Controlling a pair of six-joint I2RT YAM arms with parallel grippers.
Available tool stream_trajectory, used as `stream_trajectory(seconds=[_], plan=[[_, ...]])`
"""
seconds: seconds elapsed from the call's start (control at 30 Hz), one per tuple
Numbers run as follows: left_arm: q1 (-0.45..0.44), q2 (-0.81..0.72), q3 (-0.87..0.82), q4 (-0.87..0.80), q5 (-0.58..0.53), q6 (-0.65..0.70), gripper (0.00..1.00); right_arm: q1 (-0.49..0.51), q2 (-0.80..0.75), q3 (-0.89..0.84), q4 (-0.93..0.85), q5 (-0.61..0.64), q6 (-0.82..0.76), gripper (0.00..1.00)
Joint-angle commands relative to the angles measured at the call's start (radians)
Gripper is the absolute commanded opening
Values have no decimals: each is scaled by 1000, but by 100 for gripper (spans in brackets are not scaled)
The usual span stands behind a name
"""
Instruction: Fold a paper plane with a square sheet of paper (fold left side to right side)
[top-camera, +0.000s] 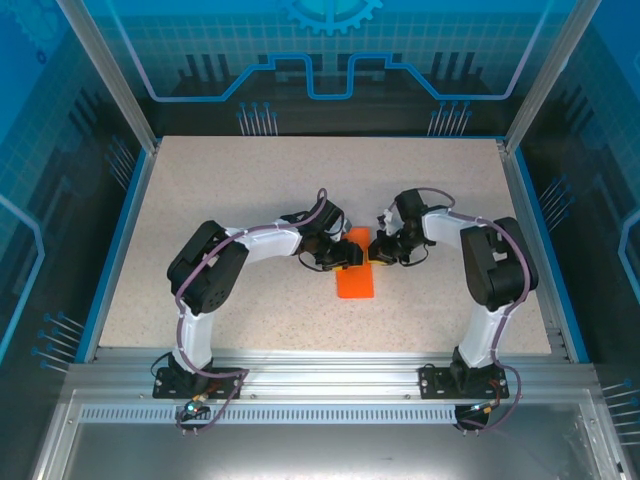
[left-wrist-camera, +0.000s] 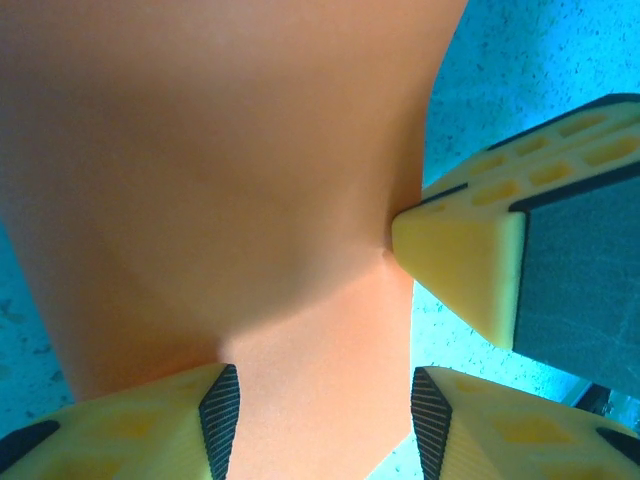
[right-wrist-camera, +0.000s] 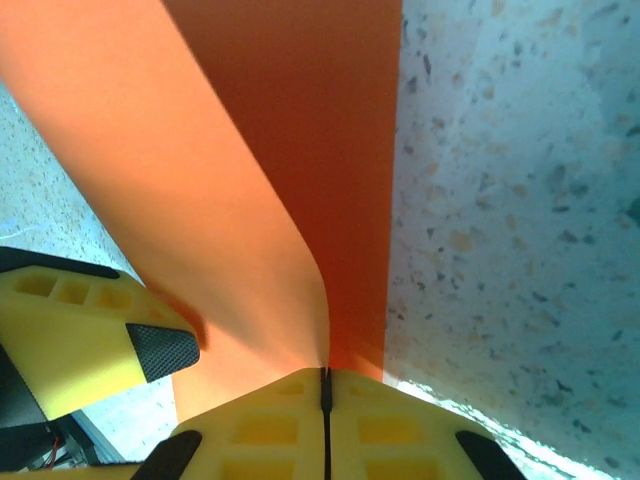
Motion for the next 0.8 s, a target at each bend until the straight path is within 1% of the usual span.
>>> stream_trajectory(seconds=[0.0,0.33,0.77], plan=[[2,-35,21,-27,-2,5,54,14,27,31,-41,20,-17,6],[2,-36,19,-28,-2,6,55,25,50,39,-50,26,-20,7],[7,-56,25,-10,19,-8,55,32,94,57,-89,75,-33,7]])
